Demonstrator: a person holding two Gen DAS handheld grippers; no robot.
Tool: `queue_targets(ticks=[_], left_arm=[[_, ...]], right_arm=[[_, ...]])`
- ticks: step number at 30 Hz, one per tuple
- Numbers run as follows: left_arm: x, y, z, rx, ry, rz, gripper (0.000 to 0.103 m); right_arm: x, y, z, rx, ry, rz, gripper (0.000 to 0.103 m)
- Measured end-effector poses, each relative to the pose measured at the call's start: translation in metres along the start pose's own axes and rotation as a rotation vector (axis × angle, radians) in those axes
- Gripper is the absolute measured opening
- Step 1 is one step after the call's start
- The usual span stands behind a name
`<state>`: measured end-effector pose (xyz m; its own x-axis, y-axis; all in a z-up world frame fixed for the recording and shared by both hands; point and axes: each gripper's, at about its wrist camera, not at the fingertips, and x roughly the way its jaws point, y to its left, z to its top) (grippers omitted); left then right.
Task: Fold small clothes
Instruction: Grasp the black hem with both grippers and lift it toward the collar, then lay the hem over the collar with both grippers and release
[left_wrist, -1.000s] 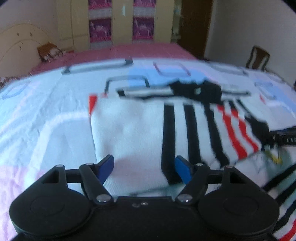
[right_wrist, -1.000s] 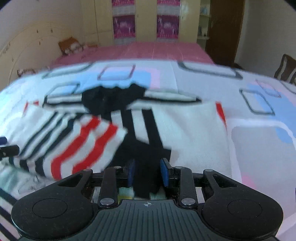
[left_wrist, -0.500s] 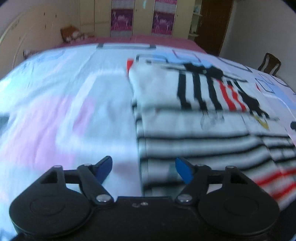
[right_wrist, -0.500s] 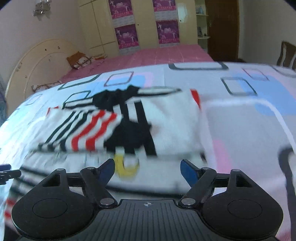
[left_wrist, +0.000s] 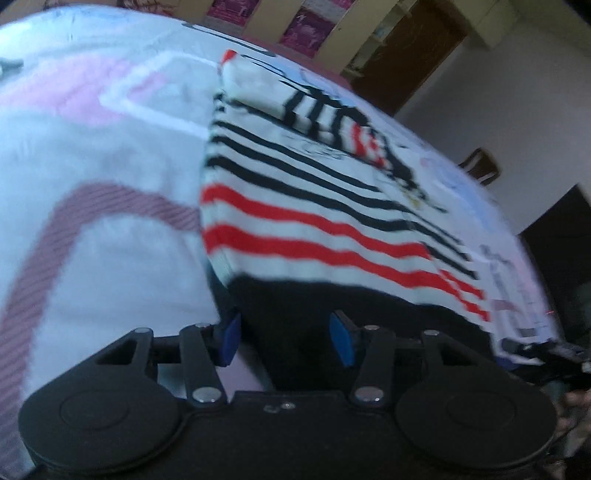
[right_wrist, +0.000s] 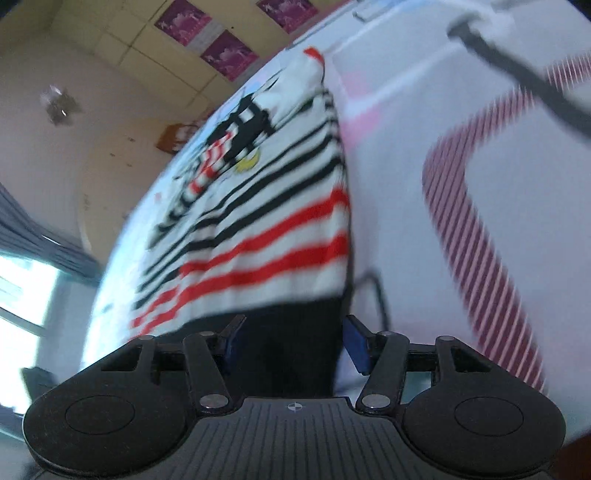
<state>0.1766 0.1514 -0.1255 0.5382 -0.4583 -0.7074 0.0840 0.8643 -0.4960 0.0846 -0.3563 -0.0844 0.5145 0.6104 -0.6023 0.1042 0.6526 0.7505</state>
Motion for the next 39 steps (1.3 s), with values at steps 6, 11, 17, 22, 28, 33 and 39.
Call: queue_targets(ticks=[6, 11, 17, 22, 28, 33, 39], left_arm=[[0.016, 0.014, 0.006, -0.148, -0.055, -0.074, 0.036], [0.001, 0.009, -0.005, -0.157, -0.165, -0.128, 0.006], [0.001, 0.028, -0.023, -0.232, -0.161, -0.041, 0.006], [-0.012, 0.004, 0.005, -0.178, -0.223, -0.100, 0.006], [-0.008, -0.009, 0.083, -0.201, -0.361, -0.185, 0.006], [0.026, -0.018, 0.167, -0.190, -0.425, -0.184, 0.006], [0.113, 0.001, 0.244, -0.235, -0.290, -0.107, 0.006]], right_arm=[[0.017, -0.012, 0.011, 0.090, 0.012, 0.065, 0.029], [0.010, 0.000, 0.011, 0.021, -0.028, 0.132, 0.004], [0.007, -0.021, 0.005, 0.027, -0.018, 0.018, 0.004], [-0.011, 0.011, 0.030, -0.043, -0.132, 0.120, 0.004], [-0.002, 0.049, 0.102, -0.068, -0.277, 0.149, 0.004], [0.027, 0.066, 0.189, -0.019, -0.346, 0.160, 0.004], [0.100, 0.057, 0.278, 0.057, -0.312, 0.103, 0.004]])
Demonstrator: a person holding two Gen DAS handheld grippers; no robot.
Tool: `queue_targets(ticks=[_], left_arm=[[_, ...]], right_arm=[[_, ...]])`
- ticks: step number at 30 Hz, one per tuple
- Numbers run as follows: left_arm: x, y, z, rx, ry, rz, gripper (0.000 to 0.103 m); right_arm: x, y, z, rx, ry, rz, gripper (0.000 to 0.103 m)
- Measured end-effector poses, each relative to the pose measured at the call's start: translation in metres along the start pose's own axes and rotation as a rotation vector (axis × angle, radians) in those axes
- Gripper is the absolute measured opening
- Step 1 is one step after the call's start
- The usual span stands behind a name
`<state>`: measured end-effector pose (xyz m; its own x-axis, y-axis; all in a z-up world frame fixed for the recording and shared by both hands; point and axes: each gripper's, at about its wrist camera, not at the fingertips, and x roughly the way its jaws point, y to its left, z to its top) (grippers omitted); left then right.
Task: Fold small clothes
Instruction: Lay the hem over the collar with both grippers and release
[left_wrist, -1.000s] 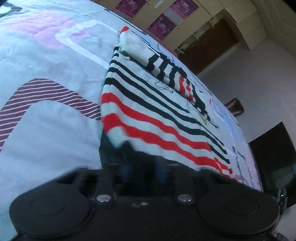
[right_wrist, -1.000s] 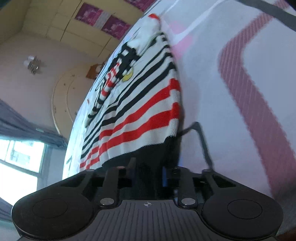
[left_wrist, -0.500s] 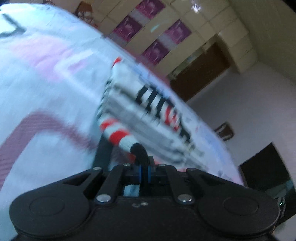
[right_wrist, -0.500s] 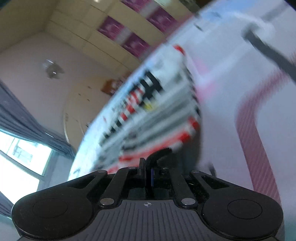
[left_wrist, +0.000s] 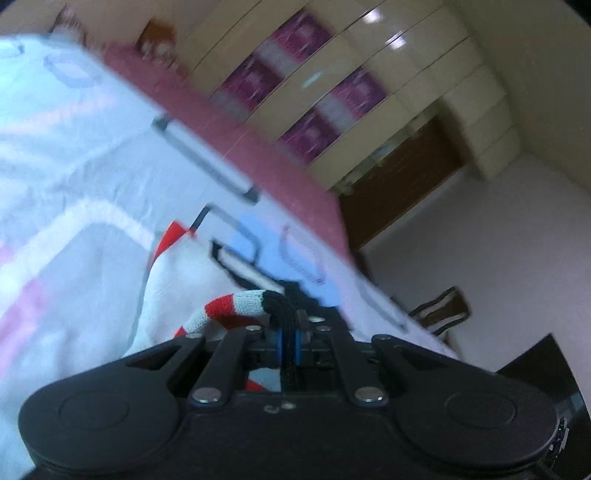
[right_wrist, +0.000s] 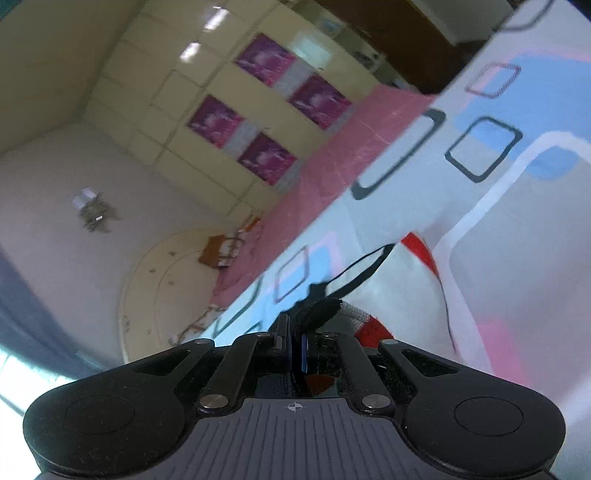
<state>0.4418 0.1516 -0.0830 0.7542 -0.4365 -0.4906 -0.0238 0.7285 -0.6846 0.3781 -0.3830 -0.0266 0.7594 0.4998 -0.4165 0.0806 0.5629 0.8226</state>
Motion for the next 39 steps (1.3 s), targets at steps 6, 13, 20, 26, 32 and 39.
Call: queue_targets(ticks=[6, 13, 20, 26, 32, 39], left_arm=[[0.047, 0.032, 0.009, -0.044, 0.088, 0.019, 0.006], [0.086, 0.037, 0.032, -0.057, 0.082, -0.023, 0.033], [0.085, 0.020, 0.046, 0.158, 0.061, 0.074, 0.063], [0.098, 0.021, 0.033, 0.324, 0.154, 0.164, 0.053], [0.106, 0.006, 0.027, 0.442, 0.173, 0.252, 0.038], [0.087, 0.004, 0.021, 0.479, 0.087, 0.234, 0.007]], right_arm=[[0.068, -0.031, 0.013, 0.012, 0.077, -0.112, 0.004], [0.109, -0.044, 0.038, 0.006, 0.054, -0.160, 0.031], [0.096, -0.039, 0.044, -0.149, -0.015, -0.171, 0.077], [0.108, -0.024, 0.015, -0.425, 0.108, -0.253, 0.064], [0.146, -0.010, -0.014, -0.690, 0.170, -0.404, 0.064], [0.156, 0.000, -0.017, -0.804, 0.163, -0.437, 0.003]])
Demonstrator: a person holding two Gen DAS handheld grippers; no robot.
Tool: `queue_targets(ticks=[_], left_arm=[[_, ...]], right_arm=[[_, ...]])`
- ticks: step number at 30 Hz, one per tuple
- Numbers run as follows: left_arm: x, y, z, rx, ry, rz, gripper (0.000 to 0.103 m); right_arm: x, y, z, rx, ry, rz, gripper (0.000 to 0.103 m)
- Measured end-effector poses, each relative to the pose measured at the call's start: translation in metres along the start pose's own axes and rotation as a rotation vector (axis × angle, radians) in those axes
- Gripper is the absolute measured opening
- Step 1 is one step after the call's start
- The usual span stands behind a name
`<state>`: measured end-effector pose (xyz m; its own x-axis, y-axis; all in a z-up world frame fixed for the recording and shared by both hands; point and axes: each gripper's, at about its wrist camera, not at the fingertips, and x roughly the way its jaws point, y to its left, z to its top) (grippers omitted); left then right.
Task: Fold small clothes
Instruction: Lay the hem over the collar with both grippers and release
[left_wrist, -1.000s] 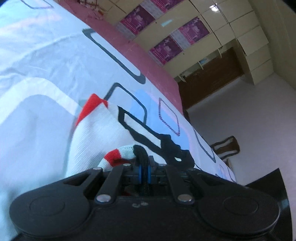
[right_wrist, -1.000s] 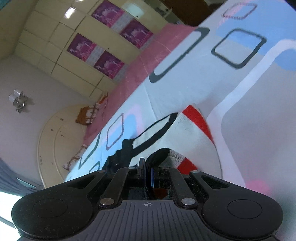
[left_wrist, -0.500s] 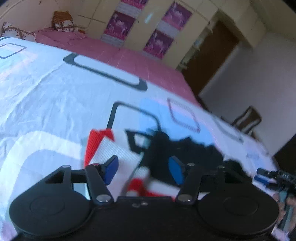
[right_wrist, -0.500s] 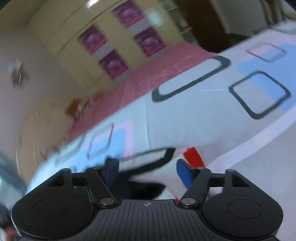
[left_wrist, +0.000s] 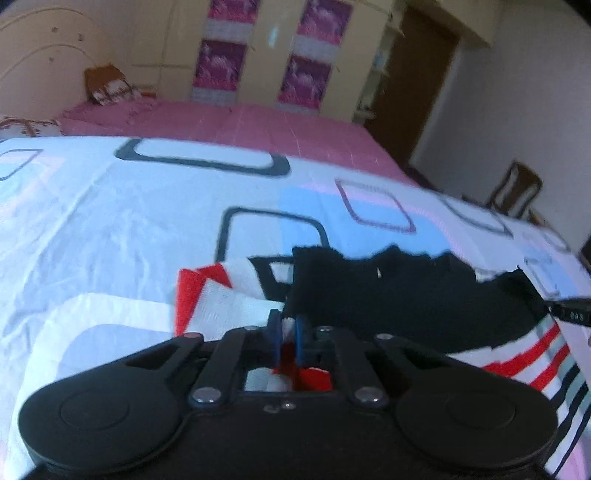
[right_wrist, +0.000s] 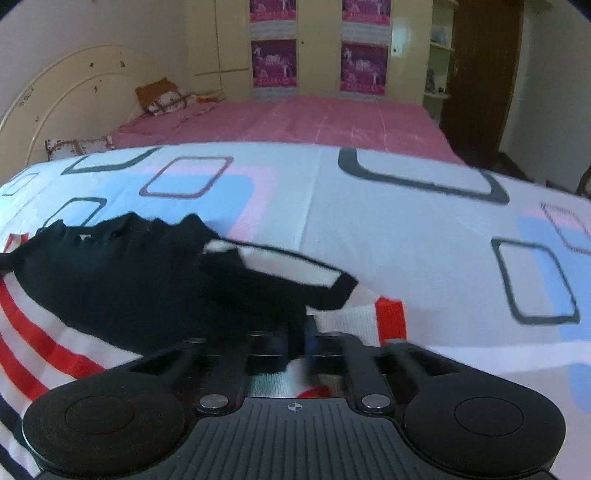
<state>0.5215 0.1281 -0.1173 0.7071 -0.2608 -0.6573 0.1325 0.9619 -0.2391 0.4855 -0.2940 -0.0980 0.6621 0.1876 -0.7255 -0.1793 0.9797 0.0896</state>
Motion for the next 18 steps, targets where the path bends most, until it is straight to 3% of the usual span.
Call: queue_targets(ticks=[3, 6, 7, 8, 9, 10, 12, 16, 18], left_arm=[[0.003, 0.006, -0.007, -0.025, 0.007, 0.048, 0.007], [0.008, 0.006, -0.002, -0.027, 0.031, 0.045, 0.008], [0.007, 0.005, 0.001, -0.013, 0.042, 0.046, 0.016], [0.002, 0.002, 0.004, 0.002, 0.041, 0.062, 0.023], [-0.004, -0.003, 0.006, 0.020, 0.022, 0.089, 0.040], [-0.012, -0.013, 0.007, 0.052, -0.018, 0.097, 0.054], [-0.016, -0.036, 0.009, 0.106, -0.050, 0.050, 0.059], [0.010, -0.092, 0.004, 0.185, 0.003, -0.092, 0.058], [0.025, -0.110, -0.003, 0.212, 0.033, -0.121, 0.058]], right_arm=[[0.008, -0.008, -0.006, 0.020, 0.034, -0.048, 0.003], [0.010, -0.002, -0.002, -0.011, 0.054, -0.065, 0.004], [0.008, -0.001, 0.000, -0.024, 0.055, -0.079, 0.004], [0.004, 0.000, 0.000, -0.026, 0.048, -0.090, 0.011], [-0.003, 0.002, 0.001, -0.023, 0.030, -0.115, 0.041], [-0.014, 0.006, 0.001, -0.022, -0.023, -0.132, 0.053], [-0.021, 0.016, 0.002, -0.014, -0.041, -0.048, 0.055], [-0.002, 0.069, 0.003, -0.085, 0.009, 0.092, 0.051], [0.004, 0.097, 0.003, -0.136, 0.007, 0.129, 0.050]])
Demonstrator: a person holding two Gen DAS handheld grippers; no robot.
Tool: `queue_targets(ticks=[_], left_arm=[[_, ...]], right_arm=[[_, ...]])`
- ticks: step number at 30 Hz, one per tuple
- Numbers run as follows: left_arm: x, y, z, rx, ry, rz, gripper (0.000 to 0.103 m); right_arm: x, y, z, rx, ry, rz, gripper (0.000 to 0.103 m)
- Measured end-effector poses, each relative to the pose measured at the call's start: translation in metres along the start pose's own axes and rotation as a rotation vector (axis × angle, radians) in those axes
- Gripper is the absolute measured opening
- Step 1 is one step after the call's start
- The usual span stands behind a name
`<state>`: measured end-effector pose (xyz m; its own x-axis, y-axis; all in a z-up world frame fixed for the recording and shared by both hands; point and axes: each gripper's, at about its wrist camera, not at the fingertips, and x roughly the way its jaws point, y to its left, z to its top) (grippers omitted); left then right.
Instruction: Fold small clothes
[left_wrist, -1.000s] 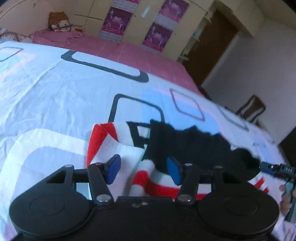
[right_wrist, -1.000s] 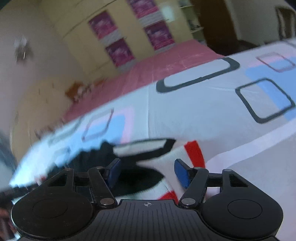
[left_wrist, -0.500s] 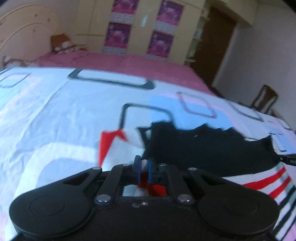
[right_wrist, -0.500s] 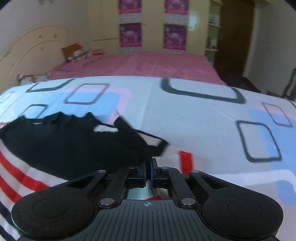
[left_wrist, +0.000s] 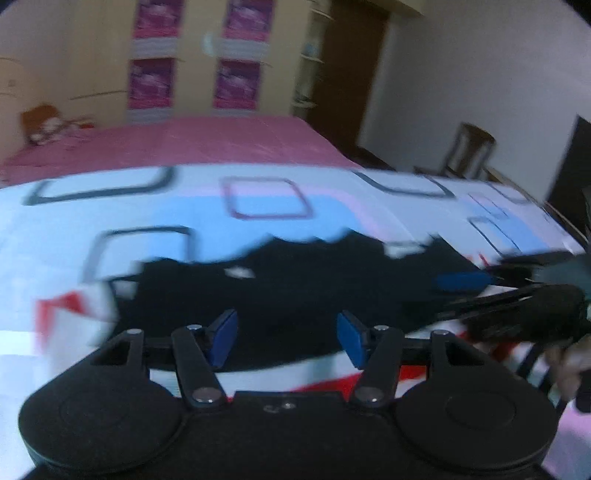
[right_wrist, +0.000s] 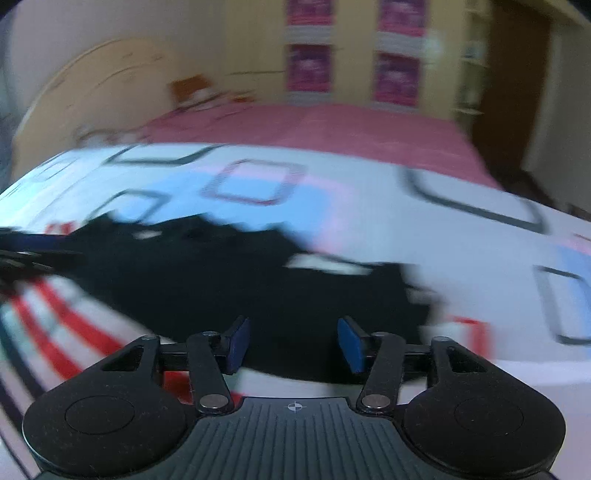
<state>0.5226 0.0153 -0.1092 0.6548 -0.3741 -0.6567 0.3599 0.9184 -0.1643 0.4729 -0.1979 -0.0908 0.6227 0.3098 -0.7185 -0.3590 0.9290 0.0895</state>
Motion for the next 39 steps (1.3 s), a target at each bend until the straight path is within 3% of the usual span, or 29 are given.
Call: queue_targets(ticks=[4, 7, 8, 10, 11, 13, 15, 17, 22, 26, 30, 32, 35, 36, 39], left_arm=[[0.005, 0.014, -0.012, 0.034, 0.014, 0.070, 0.061], [-0.013, 0.049, -0.030, 0.080, -0.008, 0.227, 0.057], [-0.017, 0.061, -0.034, 0.077, -0.011, 0.232, 0.057], [-0.024, 0.074, -0.035, 0.030, -0.023, 0.175, 0.054], [-0.022, 0.072, -0.033, 0.048, -0.012, 0.185, 0.055], [-0.024, 0.061, -0.029, 0.077, -0.009, 0.217, 0.054], [-0.037, 0.042, -0.027, 0.103, -0.041, 0.194, 0.054], [-0.045, 0.021, -0.029, 0.097, -0.047, 0.108, 0.055], [-0.033, -0.026, -0.046, 0.104, 0.000, 0.006, 0.055], [-0.038, -0.015, -0.061, 0.099, -0.002, 0.030, 0.058], [-0.073, 0.024, -0.079, 0.087, 0.001, 0.183, 0.059], [-0.090, 0.045, -0.089, 0.056, 0.003, 0.230, 0.057], [-0.100, 0.037, -0.089, 0.056, 0.003, 0.262, 0.052], [-0.103, 0.029, -0.086, 0.049, -0.009, 0.261, 0.052], [-0.108, -0.005, -0.083, 0.050, -0.046, 0.161, 0.054]], right_arm=[[0.011, 0.014, -0.006, -0.077, 0.004, 0.015, 0.050], [0.001, -0.038, -0.018, 0.030, 0.023, -0.093, 0.050], [-0.006, -0.063, -0.026, 0.096, 0.014, -0.118, 0.050], [-0.012, -0.085, -0.034, 0.150, 0.012, -0.121, 0.050], [-0.013, -0.085, -0.033, 0.140, 0.014, -0.121, 0.050], [-0.015, -0.074, -0.027, 0.113, 0.014, -0.153, 0.050], [-0.026, -0.054, -0.022, 0.089, -0.019, -0.167, 0.050], [-0.040, -0.030, -0.023, 0.071, -0.039, -0.076, 0.050], [-0.025, 0.032, -0.039, -0.057, 0.029, 0.068, 0.050], [-0.030, 0.031, -0.051, -0.073, 0.032, 0.033, 0.050], [-0.055, -0.018, -0.072, 0.041, 0.053, -0.101, 0.050], [-0.070, -0.048, -0.088, 0.135, 0.069, -0.128, 0.050], [-0.081, -0.046, -0.092, 0.127, 0.080, -0.160, 0.050], [-0.085, -0.036, -0.088, 0.120, 0.070, -0.180, 0.050], [-0.103, 0.001, -0.079, 0.119, -0.008, -0.082, 0.050]])
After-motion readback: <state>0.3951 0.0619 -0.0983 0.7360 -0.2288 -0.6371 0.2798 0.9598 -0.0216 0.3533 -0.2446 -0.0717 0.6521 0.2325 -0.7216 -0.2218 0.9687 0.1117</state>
